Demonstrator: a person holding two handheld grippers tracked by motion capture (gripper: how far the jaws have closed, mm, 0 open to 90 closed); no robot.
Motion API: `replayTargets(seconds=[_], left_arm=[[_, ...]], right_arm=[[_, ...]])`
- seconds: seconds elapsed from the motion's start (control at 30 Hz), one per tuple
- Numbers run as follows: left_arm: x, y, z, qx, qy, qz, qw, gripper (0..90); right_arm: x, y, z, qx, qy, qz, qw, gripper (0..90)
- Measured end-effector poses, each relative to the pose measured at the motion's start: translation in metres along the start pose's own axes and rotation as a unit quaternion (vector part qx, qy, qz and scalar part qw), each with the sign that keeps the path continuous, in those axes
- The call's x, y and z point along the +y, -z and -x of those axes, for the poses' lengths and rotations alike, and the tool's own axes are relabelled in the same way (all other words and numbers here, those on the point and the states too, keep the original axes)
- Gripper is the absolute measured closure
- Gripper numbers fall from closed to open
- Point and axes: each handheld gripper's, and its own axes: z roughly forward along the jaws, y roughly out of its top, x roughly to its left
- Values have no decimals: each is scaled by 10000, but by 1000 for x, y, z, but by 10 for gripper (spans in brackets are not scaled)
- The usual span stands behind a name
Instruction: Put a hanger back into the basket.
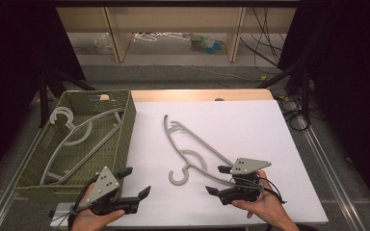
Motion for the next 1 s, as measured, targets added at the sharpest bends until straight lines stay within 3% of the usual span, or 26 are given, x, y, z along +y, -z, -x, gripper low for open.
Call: replayTargets(seconds=[0.23, 0.47, 0.57, 0.67, 0.83, 1.0], left_arm=[[-9, -6, 3, 0, 74, -25, 10000, 183], [-13, -8, 4, -113, 150, -56, 9998, 170], [-13, -8, 2, -49, 30, -91, 9999, 170], [-15, -9, 4, -71, 70, -147, 9998, 170], [-15, -11, 4, -99, 33, -208, 9997, 170], [-16, -12, 3, -126, 5, -263, 9996, 170]], right_arm=[[-3, -4, 3, -55, 39, -94, 9999, 214], [-6, -14, 12, -237, 177, -538, 9981, 179], [-6, -21, 15, -293, 219, -755, 9965, 174], [-6, -29, 16, -307, 252, -928, 9949, 179], [-7, -44, 20, -276, 528, -1331, 9893, 168], [-4, -63, 29, -311, 362, -1690, 9845, 172]])
